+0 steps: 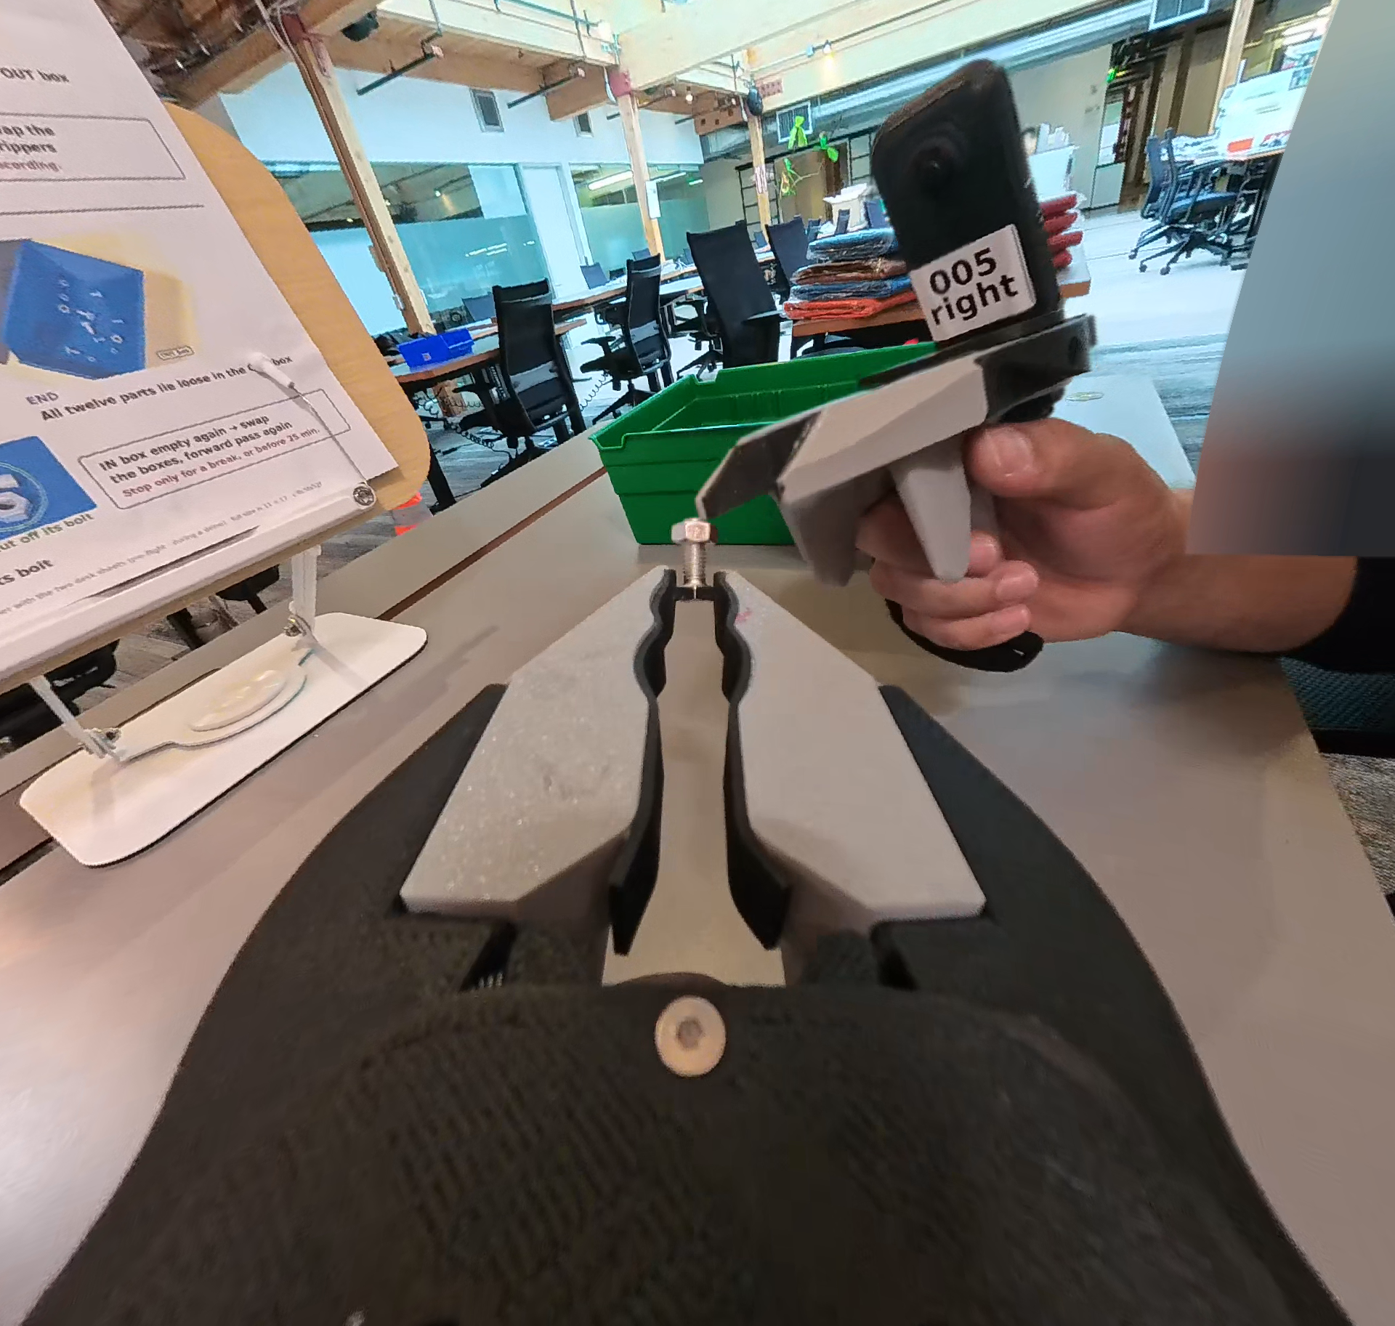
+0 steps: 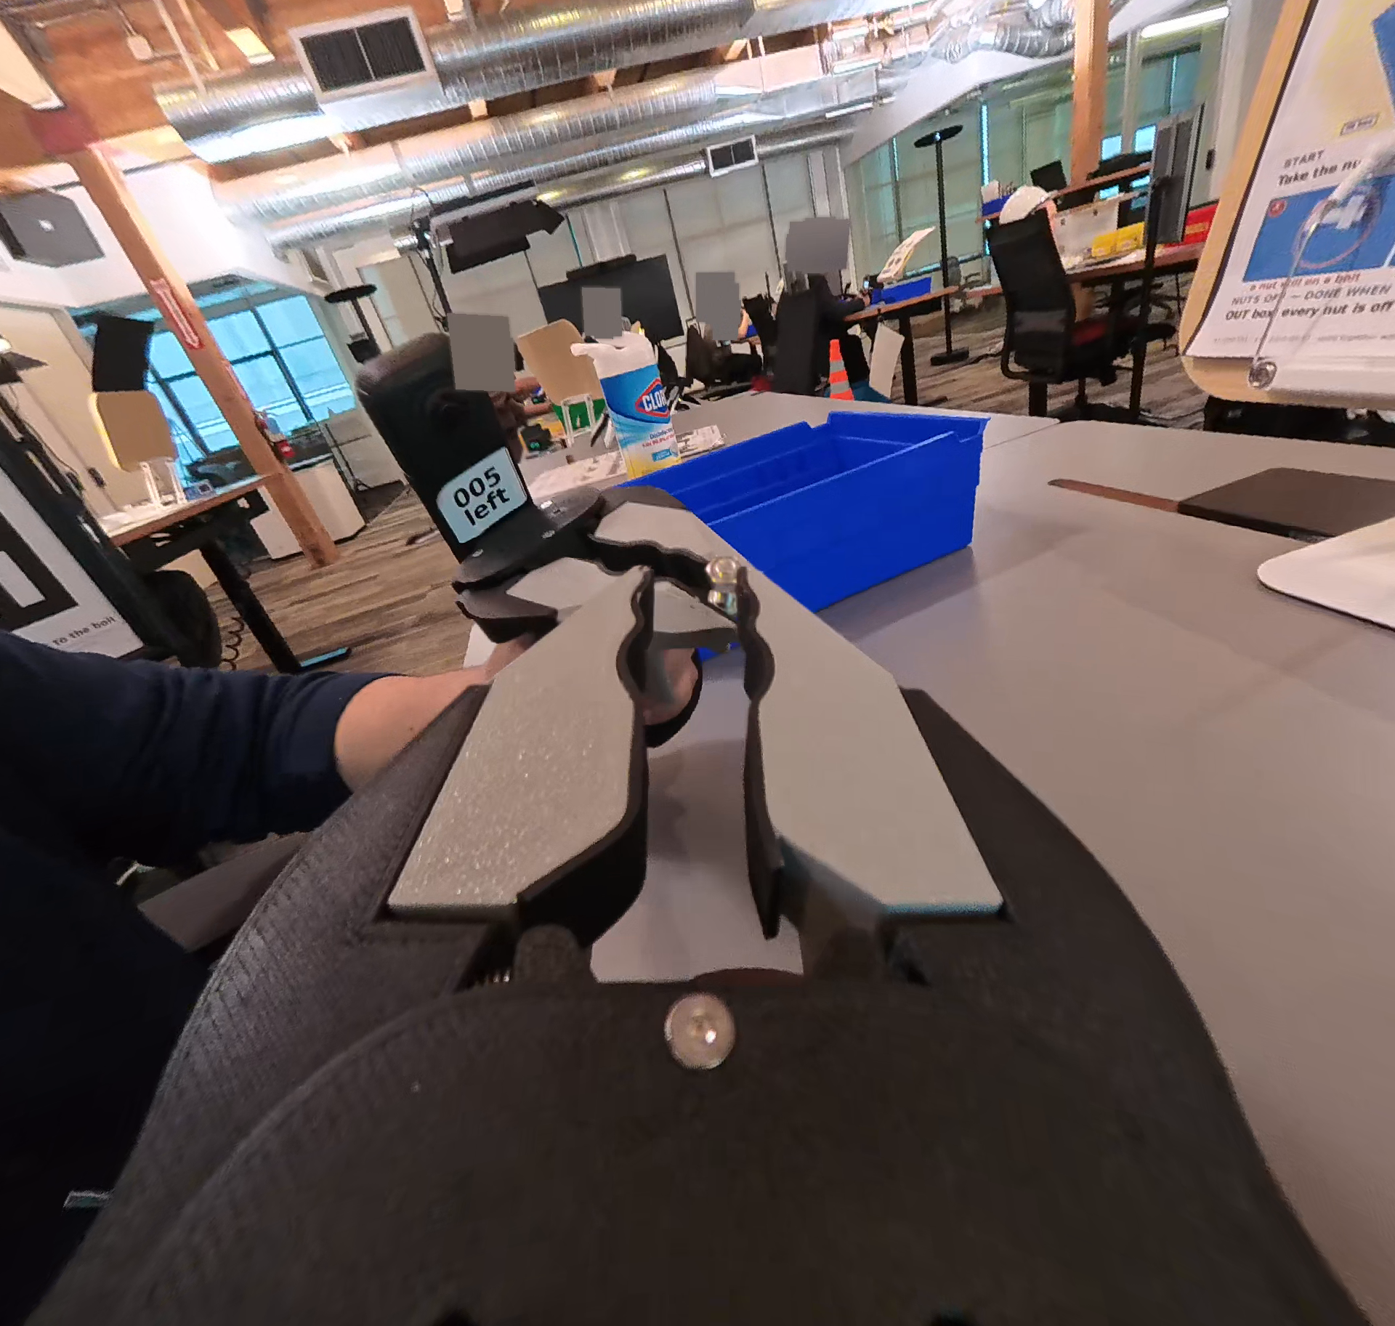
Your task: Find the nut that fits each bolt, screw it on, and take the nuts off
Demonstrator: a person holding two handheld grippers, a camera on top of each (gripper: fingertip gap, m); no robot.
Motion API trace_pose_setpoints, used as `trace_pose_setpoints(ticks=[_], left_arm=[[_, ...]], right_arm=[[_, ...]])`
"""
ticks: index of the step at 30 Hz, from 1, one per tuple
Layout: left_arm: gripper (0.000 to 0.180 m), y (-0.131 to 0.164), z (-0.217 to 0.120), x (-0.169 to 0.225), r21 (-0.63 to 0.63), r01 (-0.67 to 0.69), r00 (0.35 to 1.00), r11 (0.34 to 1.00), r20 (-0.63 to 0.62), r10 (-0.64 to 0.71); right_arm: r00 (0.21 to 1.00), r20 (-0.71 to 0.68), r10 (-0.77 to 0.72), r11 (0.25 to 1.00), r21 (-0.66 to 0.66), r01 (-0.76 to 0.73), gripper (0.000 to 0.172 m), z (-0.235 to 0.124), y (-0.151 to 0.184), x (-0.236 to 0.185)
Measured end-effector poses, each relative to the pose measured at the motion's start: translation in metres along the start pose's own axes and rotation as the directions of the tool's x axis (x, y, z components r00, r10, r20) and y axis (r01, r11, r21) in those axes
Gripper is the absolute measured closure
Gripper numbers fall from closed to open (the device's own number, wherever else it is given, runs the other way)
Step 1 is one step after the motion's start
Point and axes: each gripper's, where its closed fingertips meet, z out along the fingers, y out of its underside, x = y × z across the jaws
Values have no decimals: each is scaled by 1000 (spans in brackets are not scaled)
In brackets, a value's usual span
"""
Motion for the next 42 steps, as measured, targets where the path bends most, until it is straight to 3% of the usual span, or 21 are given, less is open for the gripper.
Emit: trace_pose_setpoints(ticks=[9, 13, 19, 27, 37, 42], left_arm=[[173, -2, 2, 8, 0, -25, 999, 1000, -21, 25], [173, -2, 4, 16, -2, -39, 998, 999, -43, 39], [173, -9, -2, 5, 27, -37, 999, 999, 5, 37], [173, -6, 3, 13, 14, -39, 999, 999, -27, 39], [173, -11, -4, 1, 36, -16, 1000, 999, 12, 16], [173, -8, 0, 11, 25, -26, 999, 999, -21, 27]], right_arm=[[999, 35, 18, 1000, -5, -18, 149, 9, 5, -6], [995, 90, 50, 998, 22, -52, 139, 18, 1, -14], [1000, -17, -26, 999, 37, 27, 141, 9, -4, -2], [998, 56, -13, 999, 53, 10, 132, 24, -3, -18], [999, 10, -38, 998, 53, 38, 142, 13, -5, -11], [999, 42, -34, 998, 44, 32, 132, 26, -2, -19]])
